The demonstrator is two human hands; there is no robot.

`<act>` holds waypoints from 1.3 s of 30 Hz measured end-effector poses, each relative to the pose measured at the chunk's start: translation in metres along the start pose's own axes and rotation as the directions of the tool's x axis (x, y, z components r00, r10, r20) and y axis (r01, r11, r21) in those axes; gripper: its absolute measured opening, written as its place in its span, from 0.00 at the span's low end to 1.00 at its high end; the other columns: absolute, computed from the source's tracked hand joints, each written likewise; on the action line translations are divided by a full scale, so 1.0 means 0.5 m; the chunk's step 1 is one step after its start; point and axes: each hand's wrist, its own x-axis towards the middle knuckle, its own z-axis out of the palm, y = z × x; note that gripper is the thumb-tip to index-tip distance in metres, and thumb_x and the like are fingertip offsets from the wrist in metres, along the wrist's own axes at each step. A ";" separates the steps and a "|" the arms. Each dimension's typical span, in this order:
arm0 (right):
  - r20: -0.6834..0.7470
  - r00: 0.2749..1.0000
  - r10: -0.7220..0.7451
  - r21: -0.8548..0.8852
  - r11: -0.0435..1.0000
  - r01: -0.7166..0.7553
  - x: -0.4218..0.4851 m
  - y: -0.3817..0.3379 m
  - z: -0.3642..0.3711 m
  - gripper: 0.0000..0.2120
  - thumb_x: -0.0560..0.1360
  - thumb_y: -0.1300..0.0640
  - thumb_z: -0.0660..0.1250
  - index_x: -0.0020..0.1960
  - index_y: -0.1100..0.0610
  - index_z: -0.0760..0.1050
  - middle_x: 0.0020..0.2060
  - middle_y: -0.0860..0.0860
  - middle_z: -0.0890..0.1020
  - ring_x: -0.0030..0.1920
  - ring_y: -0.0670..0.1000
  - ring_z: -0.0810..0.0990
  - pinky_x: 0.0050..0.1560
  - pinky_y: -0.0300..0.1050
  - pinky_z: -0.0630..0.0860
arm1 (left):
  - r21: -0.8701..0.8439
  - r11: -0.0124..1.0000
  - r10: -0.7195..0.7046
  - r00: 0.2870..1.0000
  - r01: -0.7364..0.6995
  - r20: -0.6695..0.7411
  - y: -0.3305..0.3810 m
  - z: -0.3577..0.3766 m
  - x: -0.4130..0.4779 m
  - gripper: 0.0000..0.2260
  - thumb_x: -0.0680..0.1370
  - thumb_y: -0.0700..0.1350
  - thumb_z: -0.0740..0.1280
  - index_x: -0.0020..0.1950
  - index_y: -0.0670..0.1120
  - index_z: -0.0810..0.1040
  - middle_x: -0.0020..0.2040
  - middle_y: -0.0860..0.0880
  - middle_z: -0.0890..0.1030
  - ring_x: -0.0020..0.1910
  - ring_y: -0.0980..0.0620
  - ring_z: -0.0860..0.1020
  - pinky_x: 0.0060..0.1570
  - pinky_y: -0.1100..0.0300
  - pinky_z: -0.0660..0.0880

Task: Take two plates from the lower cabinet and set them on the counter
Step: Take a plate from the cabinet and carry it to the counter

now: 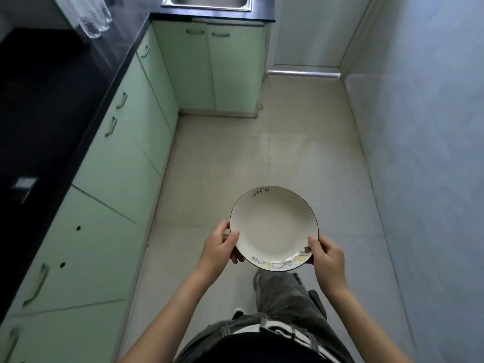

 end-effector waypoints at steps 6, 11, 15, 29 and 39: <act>0.101 0.994 -0.028 -0.032 0.999 0.032 0.345 -0.126 0.122 0.15 0.79 0.64 0.62 0.33 0.65 0.70 0.28 0.55 0.70 0.33 0.52 0.72 0.30 0.44 0.78 | -0.056 0.997 -0.061 0.993 0.056 -0.101 0.111 -0.027 0.312 0.05 0.80 0.38 0.59 0.51 0.39 0.73 0.28 0.45 0.78 0.26 0.44 0.77 0.25 0.58 0.71; 0.279 0.959 -0.056 -0.083 0.993 0.082 0.589 -0.290 0.251 0.16 0.78 0.61 0.62 0.34 0.66 0.68 0.29 0.56 0.69 0.33 0.53 0.72 0.35 0.57 0.79 | -0.111 0.992 -0.088 0.960 0.060 -0.267 0.241 -0.105 0.513 0.08 0.75 0.46 0.61 0.49 0.44 0.74 0.30 0.43 0.79 0.27 0.43 0.78 0.25 0.56 0.72; 0.410 0.908 -0.080 -0.070 0.990 0.119 0.741 -0.420 0.374 0.20 0.79 0.64 0.61 0.29 0.55 0.65 0.23 0.43 0.67 0.29 0.46 0.69 0.33 0.48 0.76 | -0.160 0.985 -0.114 0.918 0.056 -0.379 0.315 -0.181 0.651 0.06 0.78 0.43 0.61 0.50 0.40 0.73 0.29 0.45 0.79 0.27 0.45 0.78 0.24 0.57 0.72; 0.606 0.783 -0.141 -0.092 0.965 0.244 1.163 -0.724 0.899 0.13 0.80 0.61 0.61 0.40 0.67 0.75 0.31 0.57 0.75 0.34 0.52 0.74 0.34 0.51 0.80 | -0.166 0.983 -0.163 0.809 0.083 -0.565 0.493 -0.560 1.127 0.05 0.80 0.37 0.60 0.47 0.35 0.71 0.29 0.46 0.76 0.21 0.58 0.75 0.22 0.67 0.70; 0.869 0.486 -0.091 -0.126 0.909 0.396 1.366 -0.888 1.283 0.15 0.79 0.58 0.62 0.34 0.59 0.73 0.27 0.51 0.72 0.33 0.50 0.68 0.36 0.47 0.69 | -0.399 0.915 -0.368 0.532 0.060 -0.762 0.517 -0.740 1.314 0.07 0.80 0.40 0.61 0.51 0.36 0.74 0.44 0.34 0.79 0.30 0.57 0.78 0.27 0.70 0.72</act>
